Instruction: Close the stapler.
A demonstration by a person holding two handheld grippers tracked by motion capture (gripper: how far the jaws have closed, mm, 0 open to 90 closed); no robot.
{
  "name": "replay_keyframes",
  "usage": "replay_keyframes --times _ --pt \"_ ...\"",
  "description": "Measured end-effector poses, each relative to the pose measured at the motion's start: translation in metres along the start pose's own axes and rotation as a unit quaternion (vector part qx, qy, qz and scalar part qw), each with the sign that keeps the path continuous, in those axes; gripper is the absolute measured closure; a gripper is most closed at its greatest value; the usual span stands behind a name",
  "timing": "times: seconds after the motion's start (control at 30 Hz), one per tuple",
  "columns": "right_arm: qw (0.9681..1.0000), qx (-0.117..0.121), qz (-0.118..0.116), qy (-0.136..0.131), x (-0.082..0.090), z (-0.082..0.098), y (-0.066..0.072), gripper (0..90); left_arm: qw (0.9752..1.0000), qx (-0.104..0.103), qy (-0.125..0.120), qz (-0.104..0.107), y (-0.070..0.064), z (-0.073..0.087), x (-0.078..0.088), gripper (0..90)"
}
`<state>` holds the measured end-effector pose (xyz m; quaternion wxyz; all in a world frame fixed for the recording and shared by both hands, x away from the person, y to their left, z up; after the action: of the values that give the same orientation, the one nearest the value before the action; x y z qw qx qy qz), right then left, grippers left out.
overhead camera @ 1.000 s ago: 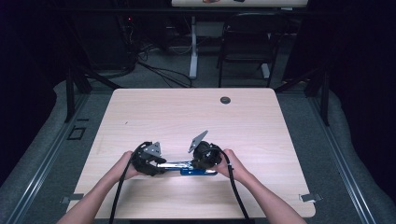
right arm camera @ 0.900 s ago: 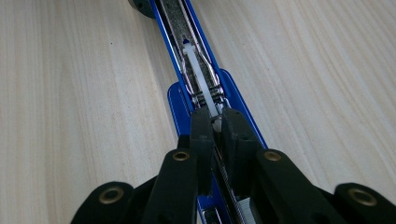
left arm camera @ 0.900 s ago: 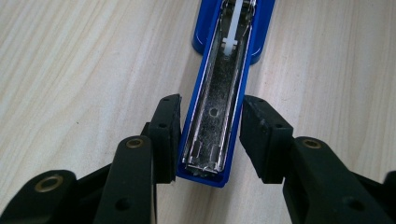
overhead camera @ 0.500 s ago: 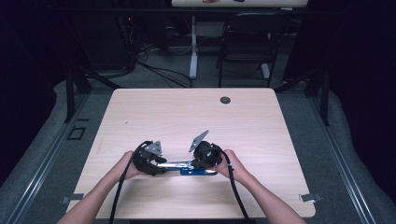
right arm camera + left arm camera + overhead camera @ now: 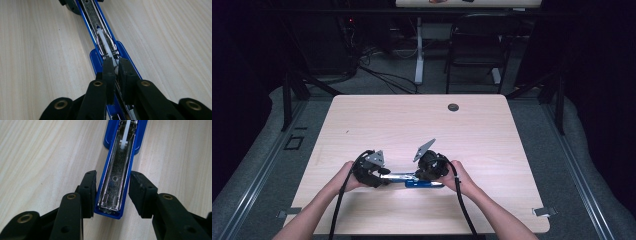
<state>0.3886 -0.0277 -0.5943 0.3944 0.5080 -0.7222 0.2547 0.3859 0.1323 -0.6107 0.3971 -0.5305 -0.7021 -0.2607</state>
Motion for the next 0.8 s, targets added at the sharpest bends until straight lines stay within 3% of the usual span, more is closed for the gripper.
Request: replay_keyframes --times 0.2,0.3,0.43,0.5,0.67,0.8 --pt "1.0000 -0.006 0.004 -0.007 -0.002 -0.009 0.002 85.0 1.0000 -0.001 0.006 -0.006 -0.001 0.002 -0.001 58.1" --pt "0.9999 -0.006 0.006 -0.013 -0.006 -0.016 0.006 85.0 0.9999 -0.010 0.006 -0.008 -0.001 0.002 -0.001 59.2" --pt "0.9998 -0.004 0.011 -0.014 -0.009 -0.021 0.009 85.0 0.9996 -0.026 0.006 0.008 -0.005 0.001 0.002 62.3" --pt "0.9998 -0.006 0.009 -0.014 -0.009 -0.020 0.008 84.9 0.9994 -0.035 0.005 0.000 -0.006 -0.002 0.004 64.0" --pt "0.9998 -0.012 0.009 -0.015 -0.009 -0.017 0.004 84.2 0.9993 -0.033 -0.016 0.011 -0.007 -0.011 0.016 64.6" --pt "0.9997 -0.012 0.007 -0.018 -0.011 -0.017 0.005 84.2 0.9991 -0.036 -0.021 0.005 -0.008 -0.014 0.017 64.4"
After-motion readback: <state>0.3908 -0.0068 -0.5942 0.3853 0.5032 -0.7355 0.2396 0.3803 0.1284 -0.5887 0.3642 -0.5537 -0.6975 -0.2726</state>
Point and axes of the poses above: each handheld gripper's, and its own axes: x roughly backward along the jaws, z roughly out of its underside, y roughly to its left, the point moved 8 cm from there along -x, roughly forward along the jaws, and after that the axes turned 1 degree about x, right-handed, at the moved point
